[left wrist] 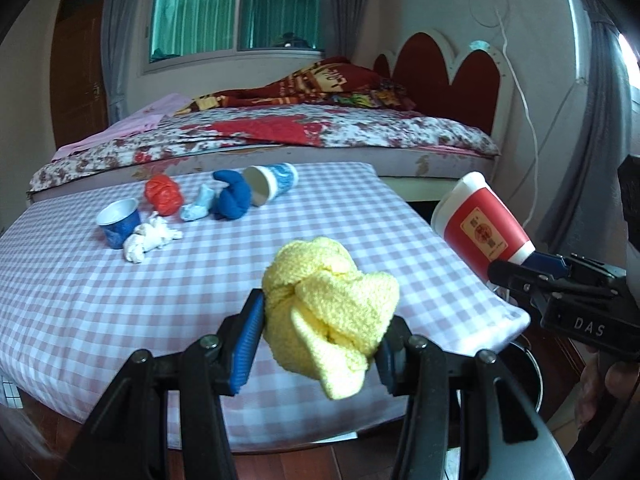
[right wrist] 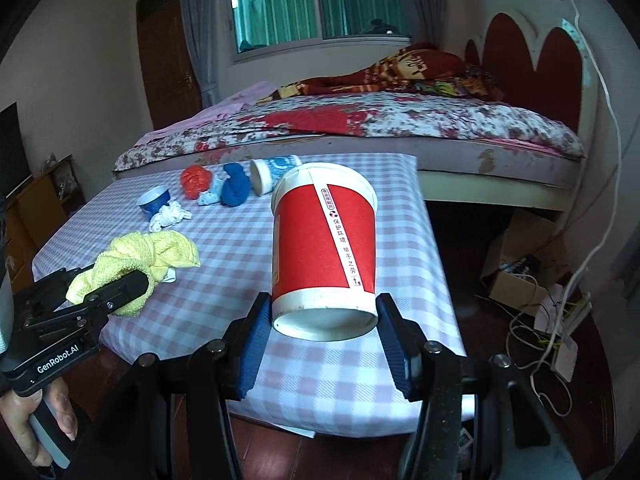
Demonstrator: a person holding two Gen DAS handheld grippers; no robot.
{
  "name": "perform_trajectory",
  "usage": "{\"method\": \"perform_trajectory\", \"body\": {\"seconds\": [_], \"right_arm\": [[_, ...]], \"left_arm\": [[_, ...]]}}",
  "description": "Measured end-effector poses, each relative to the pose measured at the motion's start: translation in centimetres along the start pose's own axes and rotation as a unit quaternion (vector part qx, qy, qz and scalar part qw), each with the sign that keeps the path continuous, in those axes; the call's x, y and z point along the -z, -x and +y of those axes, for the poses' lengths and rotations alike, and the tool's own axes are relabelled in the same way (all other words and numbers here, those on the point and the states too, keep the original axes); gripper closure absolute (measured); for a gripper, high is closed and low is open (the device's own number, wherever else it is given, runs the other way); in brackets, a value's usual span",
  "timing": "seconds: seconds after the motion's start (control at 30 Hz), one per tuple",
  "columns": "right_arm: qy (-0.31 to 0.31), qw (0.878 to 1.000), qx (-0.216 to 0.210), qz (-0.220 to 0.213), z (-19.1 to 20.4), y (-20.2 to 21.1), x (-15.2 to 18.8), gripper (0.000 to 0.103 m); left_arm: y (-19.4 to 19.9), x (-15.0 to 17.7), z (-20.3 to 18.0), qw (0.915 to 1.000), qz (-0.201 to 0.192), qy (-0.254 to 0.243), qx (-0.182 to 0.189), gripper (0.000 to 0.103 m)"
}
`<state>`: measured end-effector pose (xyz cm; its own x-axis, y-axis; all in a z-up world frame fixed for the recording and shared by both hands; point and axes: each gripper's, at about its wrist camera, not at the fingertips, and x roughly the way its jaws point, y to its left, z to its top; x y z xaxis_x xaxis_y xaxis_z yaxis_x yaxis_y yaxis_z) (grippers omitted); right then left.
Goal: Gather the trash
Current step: 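Grasp the yellow cloth with left tool while right tool grasps red paper cup, then carry cloth and red cup over the black bin and open both tools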
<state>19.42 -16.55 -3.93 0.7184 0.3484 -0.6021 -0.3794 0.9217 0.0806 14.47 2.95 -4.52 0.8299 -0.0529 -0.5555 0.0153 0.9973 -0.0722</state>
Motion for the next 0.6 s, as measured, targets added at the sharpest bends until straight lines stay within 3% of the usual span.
{"method": "perform_trajectory", "body": {"seconds": [0.6], "right_arm": [[-0.064, 0.995, 0.071, -0.011, -8.7, 6.1, 5.2, 0.049]], "left_arm": [[-0.2, 1.1, -9.6, 0.9952, 0.009, -0.055, 0.08, 0.053]]}}
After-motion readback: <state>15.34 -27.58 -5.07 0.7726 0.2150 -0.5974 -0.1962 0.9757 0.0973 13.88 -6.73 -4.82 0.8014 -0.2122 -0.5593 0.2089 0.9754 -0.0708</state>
